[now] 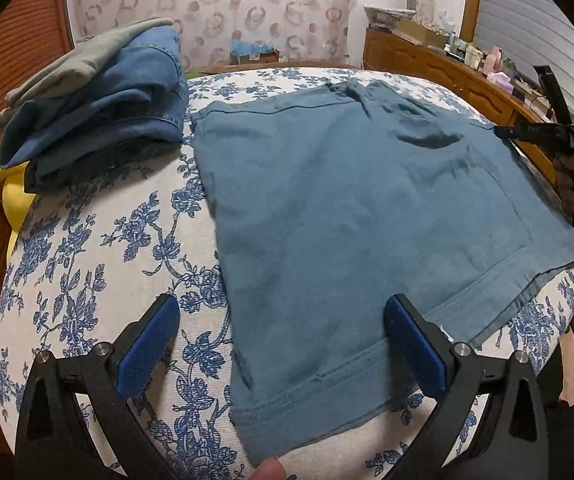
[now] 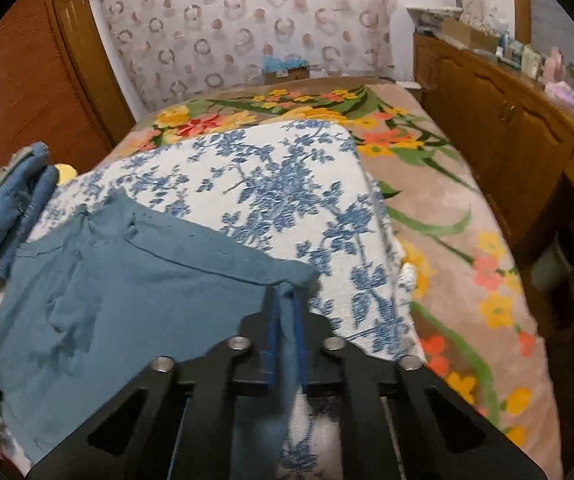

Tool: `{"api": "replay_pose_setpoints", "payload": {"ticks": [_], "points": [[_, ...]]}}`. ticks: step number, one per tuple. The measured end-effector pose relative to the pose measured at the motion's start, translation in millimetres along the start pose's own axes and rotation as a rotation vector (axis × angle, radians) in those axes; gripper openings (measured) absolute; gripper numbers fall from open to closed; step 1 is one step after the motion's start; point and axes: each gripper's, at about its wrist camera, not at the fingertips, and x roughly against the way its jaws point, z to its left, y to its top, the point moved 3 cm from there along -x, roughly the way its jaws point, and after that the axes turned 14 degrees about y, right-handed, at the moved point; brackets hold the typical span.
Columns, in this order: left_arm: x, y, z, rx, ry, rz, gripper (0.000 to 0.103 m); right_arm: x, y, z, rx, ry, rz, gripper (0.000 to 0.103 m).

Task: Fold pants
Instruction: 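Move the left gripper to the teal shorts' leg hem and grasp it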

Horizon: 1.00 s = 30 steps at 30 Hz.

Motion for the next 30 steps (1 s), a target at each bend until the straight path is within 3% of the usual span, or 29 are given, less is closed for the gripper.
{"api": "replay_pose_setpoints", "payload": {"ticks": [5,7,10,12,13,14,21,27,30], "points": [[5.6,-5.6,12.3,0.021,-0.017,-0.001,0.098,11.5,-3.4,-12.1,-0.051,-0.05,-0.018,0.003],[9.4,-8.0,19.0,0.03,-0.009,-0.003,0.098,20.6,-6.6,-10.0,-0.05,-0.052,-0.039,0.009],[14.0,-13.4,26.5,0.036,-0.018,0.003,0.088,31.8,-13.5,4.4,-0.018,-0.066,-0.068,0.015],[17.7,-17.7,32.9,0.054,-0.023,0.008,0.087,39.5,-21.6,16.3,0.005,-0.036,-0.089,0.03],[19.7,-19.9,35.1,0.061,-0.031,0.008,0.085,44.4,-27.3,21.3,0.016,-0.024,-0.095,0.044],[20.5,-21.6,36.4,0.065,-0.037,0.009,0.08,50.3,-35.5,29.2,0.03,-0.013,-0.105,0.052],[32.8,-34.9,40.5,0.08,-0.034,-0.005,0.055,81.2,-100.1,81.2,0.147,0.073,-0.132,0.062],[34.6,-37.0,35.8,0.072,-0.053,-0.006,0.041,89.7,-134.2,107.4,0.227,0.141,-0.124,0.066],[35.1,-37.2,33.4,0.071,-0.056,-0.008,0.04,90.3,-141.0,107.1,0.252,0.146,-0.127,0.069]]}}
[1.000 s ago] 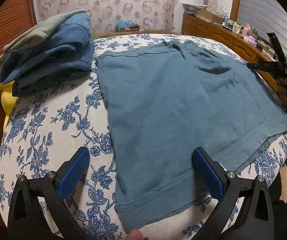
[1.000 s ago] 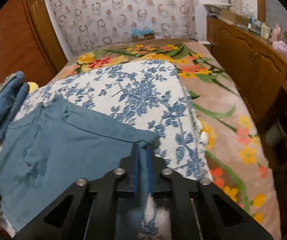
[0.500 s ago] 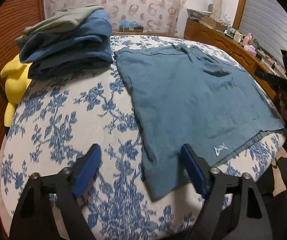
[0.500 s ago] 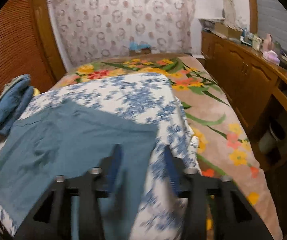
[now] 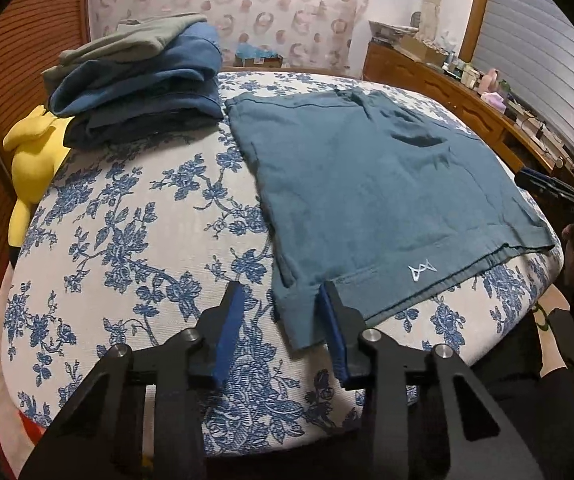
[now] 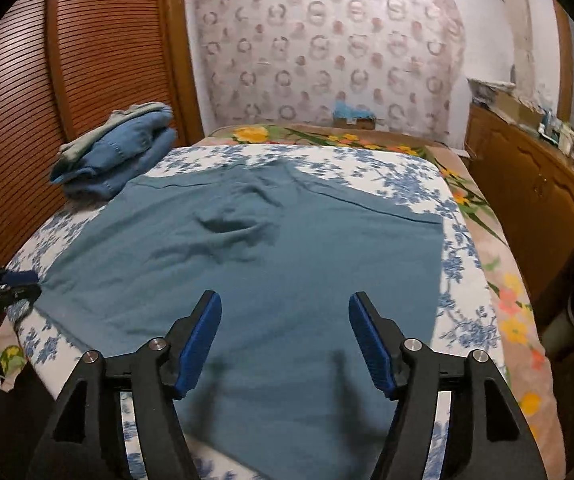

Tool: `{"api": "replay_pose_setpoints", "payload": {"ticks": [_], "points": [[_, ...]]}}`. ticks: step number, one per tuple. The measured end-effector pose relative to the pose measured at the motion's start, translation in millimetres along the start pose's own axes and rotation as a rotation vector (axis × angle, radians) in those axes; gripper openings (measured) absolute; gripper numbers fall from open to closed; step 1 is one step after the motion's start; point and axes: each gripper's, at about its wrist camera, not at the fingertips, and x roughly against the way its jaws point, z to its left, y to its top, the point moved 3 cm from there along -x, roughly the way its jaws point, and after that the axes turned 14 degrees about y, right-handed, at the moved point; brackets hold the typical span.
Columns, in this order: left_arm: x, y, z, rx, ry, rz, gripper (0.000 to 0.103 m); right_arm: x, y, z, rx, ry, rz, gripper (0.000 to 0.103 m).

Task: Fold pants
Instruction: 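Move the left gripper to the teal shorts' leg hem and grasp it, then lift the hem with the left gripper, fold the leg over the other leg, release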

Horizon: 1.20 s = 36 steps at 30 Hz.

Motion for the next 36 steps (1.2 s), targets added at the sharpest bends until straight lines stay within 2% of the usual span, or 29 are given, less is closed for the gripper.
{"api": "replay_pose_setpoints", "payload": {"ticks": [4,9,16,22,36], "points": [[-0.8,0.4,-0.4,0.009,-0.001,-0.011,0.04,8.4,-9.2,-0.7,-0.005,0.033,-0.002,0.07],[-0.4,-1.1,-4.3,0.002,0.012,-0.024,0.04,7.7,-9.7,-7.5,0.031,0.026,0.022,0.07],[1.1,-2.1,-9.5,-0.015,-0.029,-0.019,0.025,10.3,-6.9,-0.7,0.02,0.042,0.044,0.071],[4.6,0.0,-11.5,-0.018,-0.021,-0.034,0.01,0.7,1.0,0.3,0.003,0.038,0.054,0.071],[38.8,47.5,-45.2,-0.094,-0.103,-0.131,0.009,-5.4,0.6,-2.2,-0.03,0.046,0.007,0.071]]}}
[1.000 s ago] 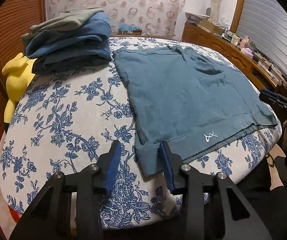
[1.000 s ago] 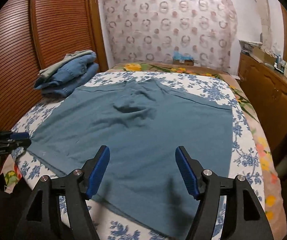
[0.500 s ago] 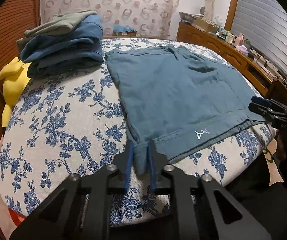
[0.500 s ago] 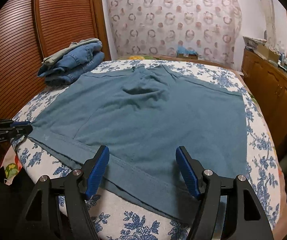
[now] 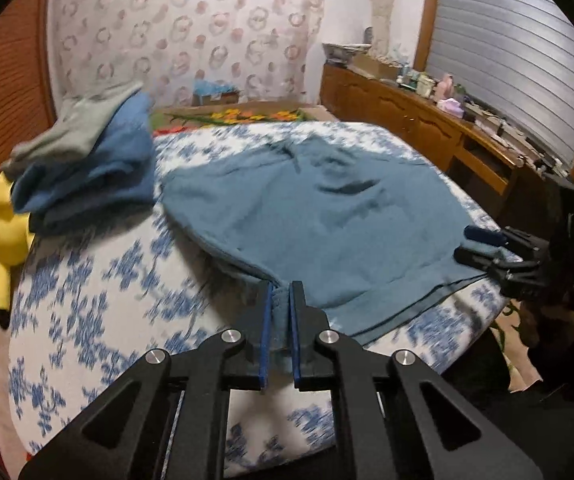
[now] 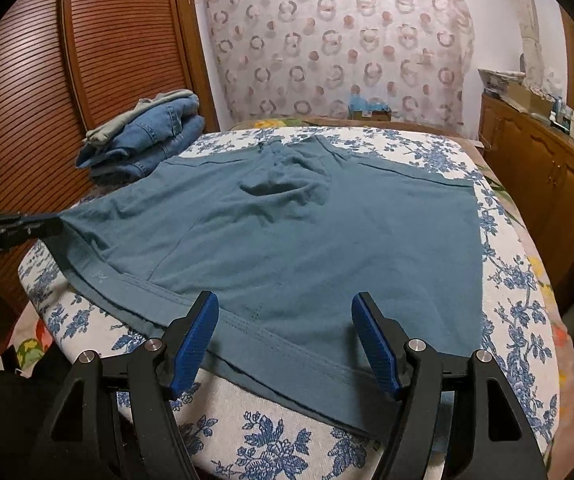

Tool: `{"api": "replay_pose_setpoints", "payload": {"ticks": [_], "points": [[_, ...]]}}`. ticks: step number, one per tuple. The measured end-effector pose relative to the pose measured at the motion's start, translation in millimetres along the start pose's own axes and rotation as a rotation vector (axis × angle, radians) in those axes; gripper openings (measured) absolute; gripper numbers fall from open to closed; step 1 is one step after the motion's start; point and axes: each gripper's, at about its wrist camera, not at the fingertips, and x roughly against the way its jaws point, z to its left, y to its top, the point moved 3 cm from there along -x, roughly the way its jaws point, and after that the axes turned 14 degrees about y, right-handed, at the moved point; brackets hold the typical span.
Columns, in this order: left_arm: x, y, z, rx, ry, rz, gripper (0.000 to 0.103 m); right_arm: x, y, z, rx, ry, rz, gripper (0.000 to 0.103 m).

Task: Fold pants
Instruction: 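Lift the hem with the left gripper, fold the leg over the other leg, release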

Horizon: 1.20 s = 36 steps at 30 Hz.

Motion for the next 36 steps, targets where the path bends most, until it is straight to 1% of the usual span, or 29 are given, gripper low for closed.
{"api": "replay_pose_setpoints", "payload": {"ticks": [2,6,10,12,17,23,27,29,31,32,33,34,35,36], "points": [[-1.3,8.2,-6.2,-0.009,-0.024,-0.004,0.009,0.7,-1.2,-1.3,-0.006,-0.003,-0.008,0.071],[-7.9,22.8,-23.4,-0.044,-0.046,-0.007,0.009,0.9,-2.9,-6.3,-0.013,-0.034,0.001,0.071],[-8.0,40.9,-52.3,-0.104,-0.086,-0.021,0.009,5.3,-2.4,-11.4,-0.013,-0.069,0.007,0.071],[-5.2,53.0,-68.1,-0.138,-0.097,-0.04,0.009,9.6,-1.8,-13.8,-0.016,-0.078,0.006,0.071],[4.1,75.3,-96.0,-0.18,-0.136,-0.082,0.009,24.1,-1.5,-18.9,-0.022,-0.097,-0.019,0.071],[5.2,82.6,-120.1,-0.219,-0.163,-0.087,0.009,26.8,-4.0,-13.7,-0.032,-0.088,-0.036,0.071],[4.0,84.1,-125.4,-0.218,-0.176,-0.087,0.009,27.0,-5.2,-10.5,-0.025,-0.085,-0.035,0.071],[2.7,84.7,-126.1,-0.213,-0.164,-0.085,0.01,26.8,-5.0,-10.4,-0.025,-0.086,-0.036,0.071],[-0.7,84.1,-123.5,-0.204,-0.142,-0.082,0.016,27.1,-4.8,-11.8,-0.03,-0.086,-0.038,0.071],[-1.3,83.7,-123.4,-0.195,-0.14,-0.079,0.024,26.6,-4.7,-11.7,-0.031,-0.085,-0.038,0.071],[-3.3,83.3,-120.7,-0.182,-0.145,-0.07,0.034,27.7,-3.1,-13.0,-0.031,-0.085,-0.037,0.071],[-5.4,82.7,-116.5,-0.167,-0.141,-0.062,0.041,27.1,-2.9,-12.7,-0.03,-0.085,-0.036,0.071],[-6.5,81.7,-112.1,-0.156,-0.132,-0.064,0.051,26.8,-2.2,-12.5,-0.03,-0.084,-0.036,0.071],[-6.9,80.5,-108.2,-0.149,-0.127,-0.072,0.056,26.7,-1.3,-12.4,-0.029,-0.082,-0.037,0.071]]}}
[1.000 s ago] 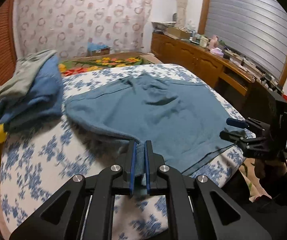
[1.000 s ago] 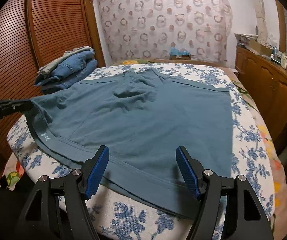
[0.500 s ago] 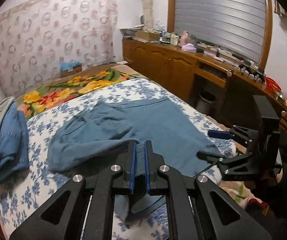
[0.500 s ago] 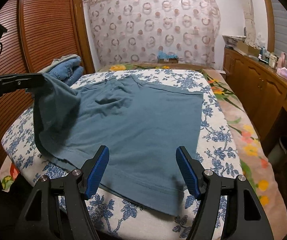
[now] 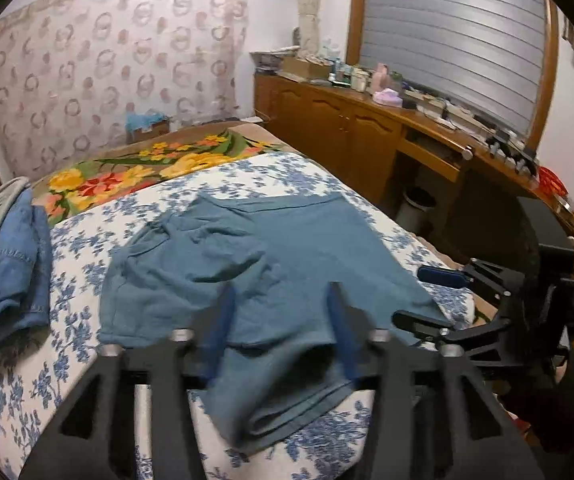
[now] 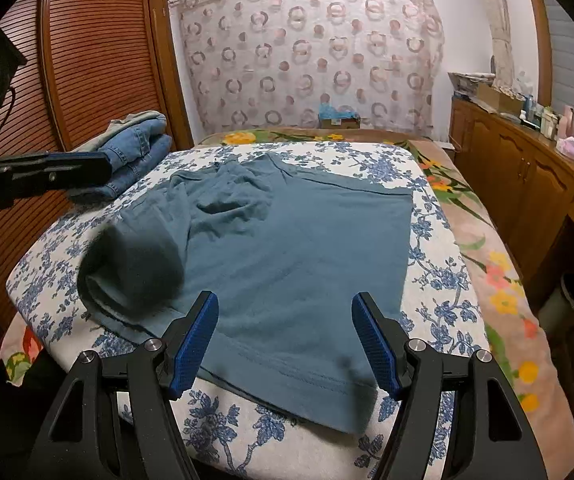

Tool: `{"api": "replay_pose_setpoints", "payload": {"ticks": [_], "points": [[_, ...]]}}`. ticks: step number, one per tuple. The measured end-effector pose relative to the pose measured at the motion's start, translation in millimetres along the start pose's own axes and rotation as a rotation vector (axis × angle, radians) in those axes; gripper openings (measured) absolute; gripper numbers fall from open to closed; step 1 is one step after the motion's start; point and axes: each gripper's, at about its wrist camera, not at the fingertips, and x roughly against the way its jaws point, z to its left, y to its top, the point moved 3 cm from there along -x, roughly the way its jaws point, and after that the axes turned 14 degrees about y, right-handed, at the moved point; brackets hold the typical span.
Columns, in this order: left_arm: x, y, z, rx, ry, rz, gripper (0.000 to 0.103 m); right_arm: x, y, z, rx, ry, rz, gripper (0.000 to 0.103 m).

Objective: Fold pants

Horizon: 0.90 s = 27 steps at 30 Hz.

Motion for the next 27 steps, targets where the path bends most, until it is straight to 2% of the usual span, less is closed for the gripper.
{"api": "replay_pose_setpoints", "payload": {"ticks": [1,3,5,10,11,13,14,17,27], "points": [[0.2,-2.4,2.7,0.005,0.006,-0.001,0.058,-0.6,0.9,0.6,0.0,0.002,0.0,0.071],[0.2,-7.9,10.0,0.02,0.017,-0.001,0.072,-3.1,2.2,1.6,-0.003,0.009,-0.002,0.071],[-0.3,-14.8,18.0,0.033,0.035,-0.003,0.075,-7.1,4.5,4.1,-0.004,0.021,-0.001,0.071],[-10.1,-35.4,35.3,0.045,0.083,0.029,0.076,-20.0,6.7,15.1,0.006,0.058,0.002,0.07],[-11.6,-37.8,38.1,0.044,0.091,0.031,0.076,-22.3,7.6,17.5,0.01,0.067,0.001,0.066],[-15.5,-45.7,42.9,0.05,0.104,0.042,0.076,-28.9,10.1,22.3,0.01,0.086,0.002,0.063],[-17.7,-49.6,45.3,0.055,0.104,0.05,0.076,-32.1,11.3,24.1,0.007,0.098,0.001,0.056],[-24.4,-59.5,49.4,0.06,0.112,0.076,0.076,-41.8,14.1,24.1,-0.013,0.13,-0.006,0.047],[-41.1,-85.2,48.2,0.048,0.114,0.144,0.076,-75.2,9.1,16.0,-0.054,0.168,0.079,0.046]]}}
